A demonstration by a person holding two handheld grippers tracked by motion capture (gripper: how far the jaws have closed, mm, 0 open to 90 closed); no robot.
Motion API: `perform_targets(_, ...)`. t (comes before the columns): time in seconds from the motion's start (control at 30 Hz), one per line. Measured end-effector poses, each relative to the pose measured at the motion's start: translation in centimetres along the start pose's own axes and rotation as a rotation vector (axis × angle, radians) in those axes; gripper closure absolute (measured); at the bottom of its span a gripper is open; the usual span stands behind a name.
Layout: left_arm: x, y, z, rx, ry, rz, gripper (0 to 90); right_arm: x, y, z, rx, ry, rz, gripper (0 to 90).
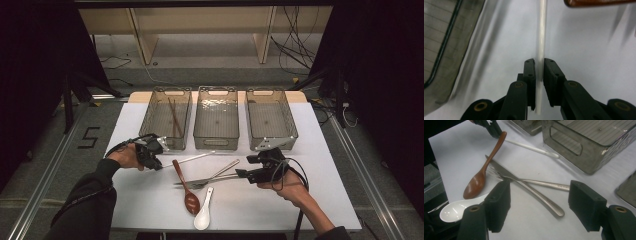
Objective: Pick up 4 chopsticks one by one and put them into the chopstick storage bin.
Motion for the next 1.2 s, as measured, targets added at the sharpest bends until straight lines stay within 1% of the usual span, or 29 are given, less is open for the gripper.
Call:
perform_targets(0.07, 0.0, 0.3, 0.1, -0.014, -0.006, -0.008, 79.1, 0.0, 0.0, 0.0, 0.0, 0.0, -0.001, 35.3)
perform_targets(0.1, 0.0, 0.4, 0.1, -0.013, -0.007, -0.005, 78.7, 0.0, 0.0, 0.0, -0.001, 0.0, -0.002, 35.3)
perform_targets(0.13, -0.1, 0.6, 0.2, -0.02, -0.008, -0.013, 78.5, 0.0, 0.0, 0.0, -0.002, 0.0, -0.002, 35.2)
perform_targets(0.17, -0.1, 0.7, 0.2, -0.021, -0.013, -0.01, 78.4, 0.0, 0.0, 0.0, -0.001, 0.0, -0.002, 35.3)
perform_targets(0.23, -0.1, 0.9, 0.2, -0.008, -0.012, -0.004, 78.0, 0.0, 0.0, 0.0, 0.0, 0.0, -0.001, 35.2)
perform_targets(0.3, -0.1, 1.2, 0.4, -0.025, -0.01, -0.017, 78.1, 0.0, 0.0, 0.0, -0.002, -0.002, -0.002, 35.3)
perform_targets(0.33, -0.1, 1.3, 0.4, -0.022, -0.011, -0.012, 78.3, 0.0, 0.0, 0.0, -0.003, 0.0, -0.004, 35.3)
perform_targets(0.37, -0.2, 1.5, 0.4, -0.028, -0.014, -0.019, 78.5, 0.0, 0.0, 0.0, -0.001, 0.0, -0.003, 35.2)
perform_targets(0.47, -0.2, 1.8, 0.6, -0.009, -0.019, -0.011, 78.7, 0.0, 0.0, 0.0, 0.0, 0.0, -0.001, 35.3)
perform_targets(0.5, -0.2, 2.0, 0.7, -0.023, -0.021, -0.021, 79.0, 0.0, 0.0, 0.0, 0.0, 0.0, -0.002, 35.2)
perform_targets(0.53, -0.1, 2.1, 0.7, -0.01, -0.021, -0.019, 79.4, 0.0, 0.0, 0.0, -0.002, -0.001, -0.004, 35.3)
perform_targets(0.63, -0.1, 2.4, 0.8, -0.007, -0.024, -0.025, 81.1, 0.0, 0.0, 0.0, -0.001, 0.0, -0.003, 35.3)
perform_targets(0.67, 0.0, 2.4, 0.7, 0.008, -0.022, -0.017, 81.4, 0.0, 0.0, 0.0, 0.0, 0.0, -0.002, 35.2)
perform_targets(0.73, -0.1, 2.5, 0.8, 0.006, -0.026, -0.026, 82.5, 0.0, 0.0, 0.0, -0.002, 0.001, -0.003, 35.3)
perform_targets(0.83, -0.1, 2.6, 0.8, 0.023, -0.024, -0.024, 83.0, 0.0, 0.0, 0.0, -0.002, 0.001, -0.003, 35.2)
perform_targets(0.93, -0.2, 2.6, 0.8, 0.018, -0.024, -0.031, 84.2, 0.0, 0.0, 0.0, 0.0, 0.0, -0.001, 35.3)
perform_targets(1.0, -0.1, 2.6, 0.8, 0.028, -0.023, -0.017, 84.6, 0.0, 0.0, 0.0, -0.002, 0.001, -0.003, 35.3)
perform_targets(1.2, -0.3, 2.4, 0.8, 0.005, -0.041, -0.025, 85.1, 0.0, 0.0, 0.0, -0.003, 0.001, -0.003, 35.3)
Point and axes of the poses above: each handheld gripper's, and its own axes: z roughly forward along the jaws, y roughly out of its top, x roughly to its left, the point moved 7 cm from there along z, roughly forward along the jaws, and after that the axes turned 13 degrees about -y, right-handed, at the moved point
